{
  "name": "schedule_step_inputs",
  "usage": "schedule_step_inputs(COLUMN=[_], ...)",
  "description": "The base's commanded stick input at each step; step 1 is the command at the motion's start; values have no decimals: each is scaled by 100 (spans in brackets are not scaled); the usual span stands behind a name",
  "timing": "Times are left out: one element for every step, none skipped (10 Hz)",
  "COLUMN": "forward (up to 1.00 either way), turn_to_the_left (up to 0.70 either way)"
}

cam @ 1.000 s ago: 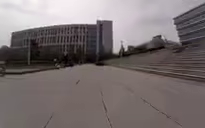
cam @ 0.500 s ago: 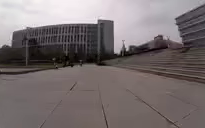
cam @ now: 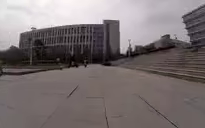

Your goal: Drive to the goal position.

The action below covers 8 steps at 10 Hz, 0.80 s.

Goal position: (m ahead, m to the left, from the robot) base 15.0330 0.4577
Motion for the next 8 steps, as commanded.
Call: schedule_step_inputs(forward=[100,100,100,100,100,100,100,100], turn_to_the_left=[27,3,16,32,27,2,38,25])
